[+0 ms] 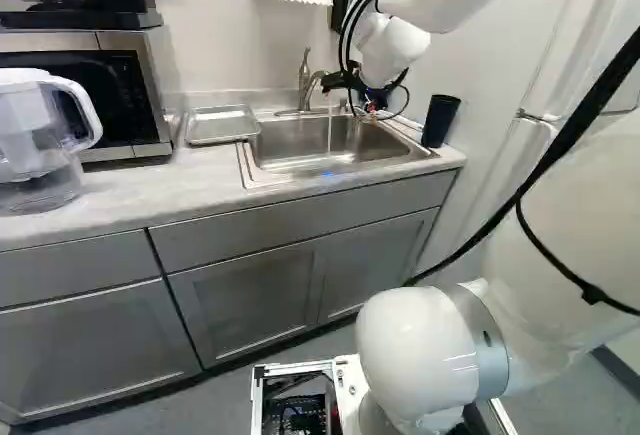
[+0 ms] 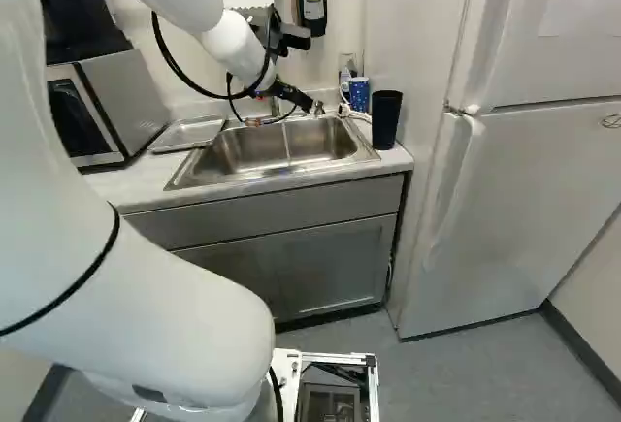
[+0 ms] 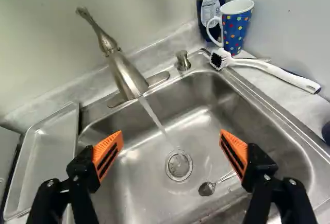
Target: Rinse the cup and place it in the tray
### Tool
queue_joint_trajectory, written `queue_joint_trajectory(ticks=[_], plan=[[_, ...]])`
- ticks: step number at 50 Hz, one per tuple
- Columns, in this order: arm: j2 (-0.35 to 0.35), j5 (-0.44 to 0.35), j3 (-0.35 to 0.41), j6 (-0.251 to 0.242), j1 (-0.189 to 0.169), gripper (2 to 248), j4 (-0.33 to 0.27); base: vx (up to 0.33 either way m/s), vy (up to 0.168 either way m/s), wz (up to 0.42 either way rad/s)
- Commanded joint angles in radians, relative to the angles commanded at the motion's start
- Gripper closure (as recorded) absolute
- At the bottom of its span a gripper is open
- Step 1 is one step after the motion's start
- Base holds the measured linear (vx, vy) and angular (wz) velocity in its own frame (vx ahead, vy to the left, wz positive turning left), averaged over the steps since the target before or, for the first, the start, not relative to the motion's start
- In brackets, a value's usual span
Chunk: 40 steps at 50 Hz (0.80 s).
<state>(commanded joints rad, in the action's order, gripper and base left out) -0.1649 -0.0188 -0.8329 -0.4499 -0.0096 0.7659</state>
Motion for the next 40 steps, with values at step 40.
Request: queue_joint_trajectory(ticks=[40], plan=[[0.056, -0.205, 0.037, 0.000, -0.031, 3, 0.181, 0.000, 0.000, 0.000]])
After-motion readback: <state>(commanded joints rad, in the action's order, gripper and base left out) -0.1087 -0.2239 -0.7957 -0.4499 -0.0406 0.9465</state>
